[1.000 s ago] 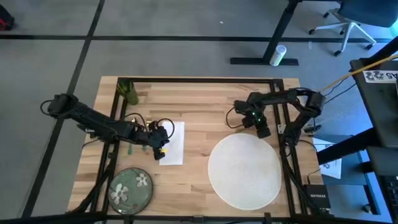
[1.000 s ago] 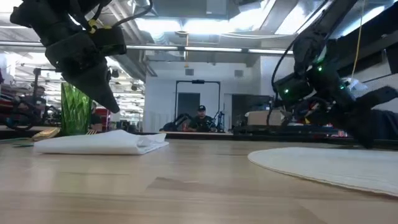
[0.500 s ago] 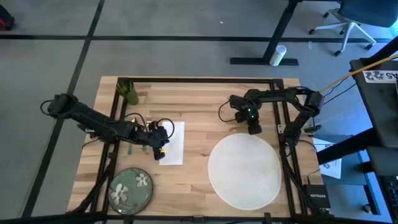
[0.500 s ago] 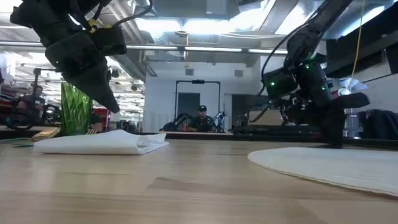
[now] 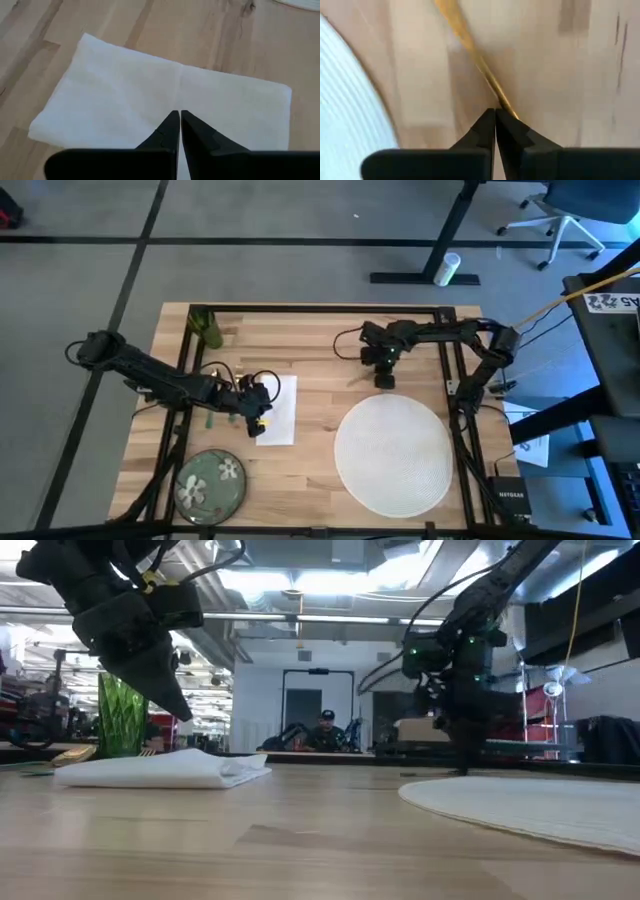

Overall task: Set table place
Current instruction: Put the gold table knife on the white table mat

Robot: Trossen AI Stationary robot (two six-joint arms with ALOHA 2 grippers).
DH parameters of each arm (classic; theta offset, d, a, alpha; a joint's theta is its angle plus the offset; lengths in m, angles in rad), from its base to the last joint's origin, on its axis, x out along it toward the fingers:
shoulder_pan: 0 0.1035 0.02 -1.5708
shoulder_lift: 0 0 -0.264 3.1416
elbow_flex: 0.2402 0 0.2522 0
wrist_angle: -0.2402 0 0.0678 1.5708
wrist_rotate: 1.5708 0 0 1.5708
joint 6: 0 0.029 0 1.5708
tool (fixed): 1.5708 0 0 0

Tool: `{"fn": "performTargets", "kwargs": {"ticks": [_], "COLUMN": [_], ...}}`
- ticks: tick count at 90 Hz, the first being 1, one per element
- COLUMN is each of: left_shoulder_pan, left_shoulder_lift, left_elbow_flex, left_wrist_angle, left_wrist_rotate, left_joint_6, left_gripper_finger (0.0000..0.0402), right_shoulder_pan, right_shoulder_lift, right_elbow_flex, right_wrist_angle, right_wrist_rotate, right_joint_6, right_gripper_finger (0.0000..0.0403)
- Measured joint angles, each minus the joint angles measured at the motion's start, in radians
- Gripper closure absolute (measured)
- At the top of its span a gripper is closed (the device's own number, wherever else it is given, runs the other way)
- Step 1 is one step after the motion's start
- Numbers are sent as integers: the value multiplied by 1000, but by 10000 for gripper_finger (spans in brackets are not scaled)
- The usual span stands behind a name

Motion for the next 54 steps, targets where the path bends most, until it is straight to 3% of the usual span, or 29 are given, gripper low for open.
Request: {"fn": "performTargets", "kwargs": {"ticks": [13, 32, 54], "left_shoulder_pan": [0, 0, -1], "left_shoulder_lift": [0, 0, 0], "left_elbow_flex": [0, 0, 0], "left_wrist_angle": [-1, -3, -5], "left_wrist_rotate": [0, 0, 1], "left_joint_6": [-2, -2, -2], "left_gripper_finger": [402, 402, 402], "right_shoulder_pan": [0, -4, -16], "right_shoulder_lift": [-35, -77, -64], "right_elbow_flex": [19, 50, 28], "right_wrist_angle": [-24, -154, -202], "right_wrist_rotate": [-3, 225, 237], "right_joint_6": [-88, -317, -453], "right_gripper_finger": [402, 402, 392]}}
